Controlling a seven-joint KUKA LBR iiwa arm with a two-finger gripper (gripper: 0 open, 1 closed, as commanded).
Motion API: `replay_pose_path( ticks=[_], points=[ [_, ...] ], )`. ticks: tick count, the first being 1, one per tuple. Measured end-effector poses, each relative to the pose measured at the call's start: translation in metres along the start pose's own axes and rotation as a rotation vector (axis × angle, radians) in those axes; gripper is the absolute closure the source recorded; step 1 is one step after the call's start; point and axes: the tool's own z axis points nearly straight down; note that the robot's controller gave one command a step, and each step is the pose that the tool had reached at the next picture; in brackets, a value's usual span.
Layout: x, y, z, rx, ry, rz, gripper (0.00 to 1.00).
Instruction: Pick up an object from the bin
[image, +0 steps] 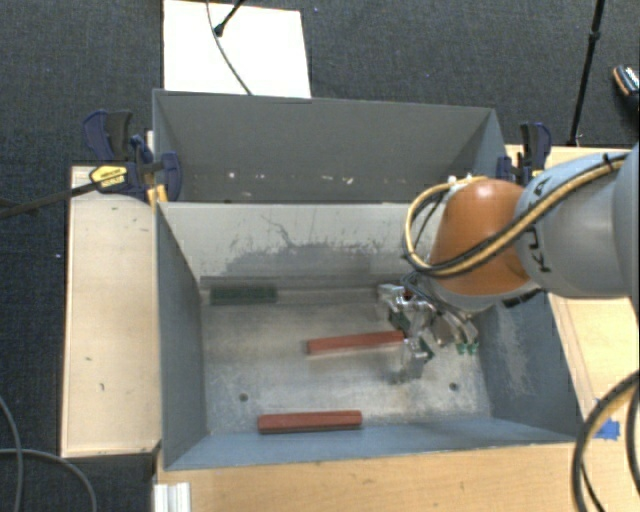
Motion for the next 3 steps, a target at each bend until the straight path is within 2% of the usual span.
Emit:
replay_pose_path(
  ticks=[1, 2, 3],
  points=[
    [0.0, 0.0, 0.0, 0.0, 0.0, -0.001, 1.0],
    [-0.007, -0.036, 0.0, 0.002, -0.001, -0.061, 1.0],
    [-0.017, -0.035, -0.167, 0.003, -0.006, -0.074, 1.0]
  ],
)
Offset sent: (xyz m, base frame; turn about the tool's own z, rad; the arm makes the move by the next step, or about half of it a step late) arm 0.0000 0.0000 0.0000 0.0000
